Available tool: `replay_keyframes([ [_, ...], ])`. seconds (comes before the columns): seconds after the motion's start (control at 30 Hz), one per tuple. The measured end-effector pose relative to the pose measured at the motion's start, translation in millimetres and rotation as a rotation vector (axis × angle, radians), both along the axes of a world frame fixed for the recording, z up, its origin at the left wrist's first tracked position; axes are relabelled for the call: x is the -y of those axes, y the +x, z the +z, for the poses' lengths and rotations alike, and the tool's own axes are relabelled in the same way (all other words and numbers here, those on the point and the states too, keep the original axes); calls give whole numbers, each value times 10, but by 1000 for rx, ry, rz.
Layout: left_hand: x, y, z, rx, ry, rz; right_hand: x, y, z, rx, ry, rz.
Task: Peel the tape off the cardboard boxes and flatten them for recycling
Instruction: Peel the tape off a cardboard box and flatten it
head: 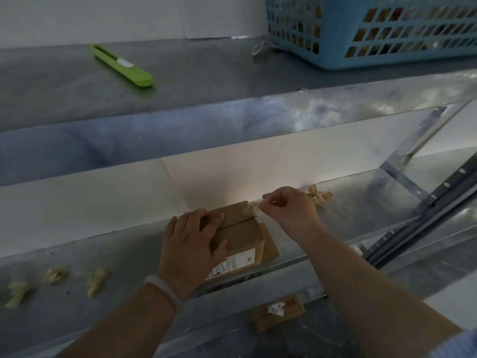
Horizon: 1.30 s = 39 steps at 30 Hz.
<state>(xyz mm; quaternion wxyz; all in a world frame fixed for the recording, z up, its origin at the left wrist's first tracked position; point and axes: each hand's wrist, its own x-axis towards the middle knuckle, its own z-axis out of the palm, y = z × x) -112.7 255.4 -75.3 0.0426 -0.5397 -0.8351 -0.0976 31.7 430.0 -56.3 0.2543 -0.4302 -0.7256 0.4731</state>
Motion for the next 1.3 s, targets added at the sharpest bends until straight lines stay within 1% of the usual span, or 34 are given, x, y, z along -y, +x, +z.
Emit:
replay_keyframes([
  [0.07, 4, -13, -9, 6, 2, -5, 54, -58, -79, -83, -43, -8],
  [0.13, 6, -30, -20, 10, 0, -13, 69, -78, -116, -92, -22, 36],
  [0.2, 7, -45, -37, 7, -4, -21, 34, -66, -112, -108, -18, 121],
  [0.23, 6, -49, -46, 3, -6, -23, 5, -54, -101, -86, -6, 168],
  [0.27, 4, -52, -52, -1, -3, -23, -21, -45, -82, -29, 33, 214],
  [0.37, -7, -57, -67, -21, 25, -36, -98, -30, -29, 241, 239, 349],
  [0.4, -6, -57, -73, -32, 31, -51, -115, -27, -15, 294, 296, 390],
  [0.47, -1, -63, -85, -50, 38, -82, -128, -27, 4, 341, 375, 437],
  [0.53, -1, -72, -86, -51, 34, -96, -134, -38, 11, 343, 426, 454],
  [0.6, -2, -76, -83, -43, 26, -101, -139, -65, 0, 312, 450, 421],
  [0.7, 4, -73, -74, -31, 12, -111, -248, -95, 27, 230, 373, 215],
  [0.77, 9, -68, -74, -26, 14, -120, -349, -106, 49, 231, 382, 148],
  [0.83, 9, -68, -65, -14, 9, -121, -365, -126, 20, 244, 487, 188],
  [0.93, 1, -72, -55, -14, 6, -113, -240, -150, -75, 208, 750, 282],
  [0.97, 1, -74, -58, -13, 12, -117, -203, -144, -118, 188, 791, 320],
  [1.0, 1, -77, -59, -11, 21, -121, -180, -134, -154, 170, 774, 346],
  [1.07, 0, -85, -68, -7, 37, -126, -148, -97, -188, 113, 602, 333],
  [1.13, -4, -88, -75, -3, 42, -125, -150, -74, -202, 29, 424, 259],
  [1.17, -7, -92, -79, -3, 44, -127, -156, -76, -197, 22, 348, 226],
  [1.23, -7, -99, -91, -5, 52, -134, -166, -99, -178, 30, 197, 232],
  [1.3, -4, -103, -99, -4, 59, -134, -182, -124, -169, 75, 128, 279],
])
